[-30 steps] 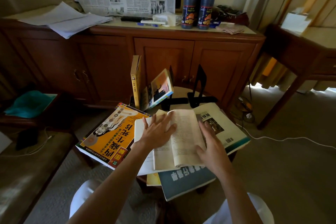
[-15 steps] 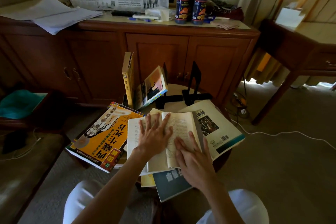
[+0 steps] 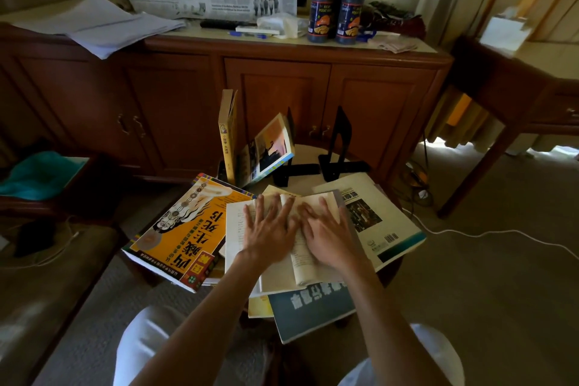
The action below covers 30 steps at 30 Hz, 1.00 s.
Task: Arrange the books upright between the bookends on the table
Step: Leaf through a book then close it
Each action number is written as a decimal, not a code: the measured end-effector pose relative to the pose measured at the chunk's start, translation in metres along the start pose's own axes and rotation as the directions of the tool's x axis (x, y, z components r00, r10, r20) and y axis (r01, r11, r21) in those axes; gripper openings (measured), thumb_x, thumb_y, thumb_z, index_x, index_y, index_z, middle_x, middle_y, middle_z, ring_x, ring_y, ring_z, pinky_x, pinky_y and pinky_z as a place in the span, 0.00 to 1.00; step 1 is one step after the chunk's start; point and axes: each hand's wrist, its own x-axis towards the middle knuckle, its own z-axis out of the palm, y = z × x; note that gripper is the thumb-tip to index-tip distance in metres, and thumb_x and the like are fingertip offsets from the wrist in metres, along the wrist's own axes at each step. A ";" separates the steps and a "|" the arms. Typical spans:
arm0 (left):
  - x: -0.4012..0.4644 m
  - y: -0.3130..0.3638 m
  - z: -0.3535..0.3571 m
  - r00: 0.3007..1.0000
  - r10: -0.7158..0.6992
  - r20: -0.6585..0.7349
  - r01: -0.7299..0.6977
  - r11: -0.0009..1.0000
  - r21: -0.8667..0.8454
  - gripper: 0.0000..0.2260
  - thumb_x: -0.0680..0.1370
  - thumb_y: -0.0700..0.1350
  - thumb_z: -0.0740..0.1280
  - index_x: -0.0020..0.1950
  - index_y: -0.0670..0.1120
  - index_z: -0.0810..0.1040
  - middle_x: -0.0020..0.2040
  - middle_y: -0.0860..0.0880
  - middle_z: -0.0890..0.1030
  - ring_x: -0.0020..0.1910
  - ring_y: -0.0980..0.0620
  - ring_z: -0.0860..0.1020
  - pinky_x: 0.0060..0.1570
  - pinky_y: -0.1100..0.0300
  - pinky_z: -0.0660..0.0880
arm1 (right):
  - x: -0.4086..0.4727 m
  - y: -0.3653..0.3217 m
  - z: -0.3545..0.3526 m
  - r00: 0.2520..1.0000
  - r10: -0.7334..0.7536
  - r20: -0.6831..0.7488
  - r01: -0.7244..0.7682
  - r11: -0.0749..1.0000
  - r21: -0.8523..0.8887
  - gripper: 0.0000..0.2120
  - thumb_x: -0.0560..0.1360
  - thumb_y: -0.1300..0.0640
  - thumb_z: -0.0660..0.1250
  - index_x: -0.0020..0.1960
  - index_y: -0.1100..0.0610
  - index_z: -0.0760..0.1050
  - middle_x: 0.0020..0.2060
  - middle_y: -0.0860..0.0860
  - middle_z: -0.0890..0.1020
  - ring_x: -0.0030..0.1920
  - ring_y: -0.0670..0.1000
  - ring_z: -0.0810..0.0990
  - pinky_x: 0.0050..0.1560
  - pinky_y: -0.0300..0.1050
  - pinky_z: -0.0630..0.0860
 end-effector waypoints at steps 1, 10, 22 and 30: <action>-0.001 0.001 -0.001 1.000 -0.002 -0.013 0.002 1.000 -0.015 0.26 0.83 0.60 0.44 0.80 0.59 0.42 0.82 0.50 0.44 0.78 0.42 0.35 0.73 0.38 0.32 | -0.018 -0.002 0.007 1.000 0.018 0.011 -0.018 0.999 0.042 0.26 0.83 0.43 0.42 0.80 0.48 0.50 0.79 0.43 0.53 0.79 0.54 0.40 0.74 0.64 0.32; -0.002 0.003 0.002 0.998 -0.005 -0.055 0.004 1.000 -0.030 0.27 0.82 0.62 0.44 0.79 0.61 0.39 0.82 0.48 0.43 0.78 0.42 0.35 0.70 0.42 0.28 | -0.126 -0.009 0.050 0.998 0.034 -0.061 -0.027 0.993 0.113 0.28 0.81 0.36 0.33 0.79 0.42 0.49 0.78 0.37 0.52 0.78 0.44 0.38 0.75 0.58 0.37; -0.011 -0.026 -0.067 0.993 -0.115 -0.014 0.046 0.500 -0.865 0.24 0.84 0.38 0.55 0.79 0.56 0.60 0.74 0.44 0.67 0.69 0.46 0.70 0.61 0.52 0.71 | -0.116 -0.014 0.035 0.993 0.100 -0.062 -0.087 0.979 0.185 0.29 0.80 0.34 0.35 0.76 0.40 0.57 0.71 0.29 0.58 0.78 0.42 0.45 0.76 0.59 0.34; -0.022 -0.030 -0.065 0.981 0.031 0.190 0.189 0.026 -0.982 0.20 0.81 0.31 0.60 0.71 0.45 0.71 0.66 0.47 0.75 0.57 0.42 0.82 0.51 0.44 0.81 | -0.106 -0.023 0.024 0.969 0.225 -0.106 -0.156 0.883 0.442 0.30 0.78 0.32 0.43 0.62 0.43 0.77 0.65 0.38 0.76 0.74 0.44 0.64 0.76 0.59 0.57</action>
